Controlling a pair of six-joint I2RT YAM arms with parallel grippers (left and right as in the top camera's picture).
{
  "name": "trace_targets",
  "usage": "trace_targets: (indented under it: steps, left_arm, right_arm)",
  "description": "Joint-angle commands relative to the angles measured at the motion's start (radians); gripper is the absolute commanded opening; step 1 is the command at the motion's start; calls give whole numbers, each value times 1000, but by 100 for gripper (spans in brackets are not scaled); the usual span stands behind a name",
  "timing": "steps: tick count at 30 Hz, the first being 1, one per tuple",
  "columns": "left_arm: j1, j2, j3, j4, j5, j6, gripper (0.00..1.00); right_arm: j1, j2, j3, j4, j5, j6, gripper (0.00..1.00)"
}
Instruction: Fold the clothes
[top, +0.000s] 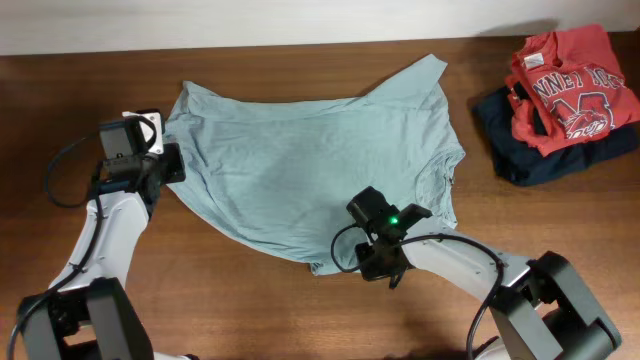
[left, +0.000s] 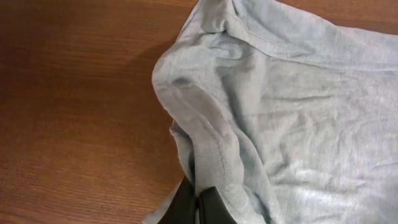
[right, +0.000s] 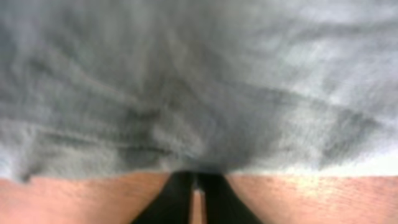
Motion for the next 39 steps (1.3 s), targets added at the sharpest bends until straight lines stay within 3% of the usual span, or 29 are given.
trace_targets:
  steps: [1,7,14,25,39]
  left_arm:
    - [4,-17,14,5,15,-14,1]
    - [4,-19,14,1,16,-14,1]
    - [4,-112,17,-10,51,-13,1]
    - [5,-468,19,-53,48,-13,1]
    - [5,-840,20,-108,15,-14,1]
  right_arm:
    - [-4,5,-11,-12,5,-8,4]
    - [-31,-28,42,-98,18,-4,4]
    - [-192,-171,357,-376,24,-11,4]
    - [-399,-226,838,-693,43,-109,4]
    - [-437,-276,1166,-876,55,-162,4]
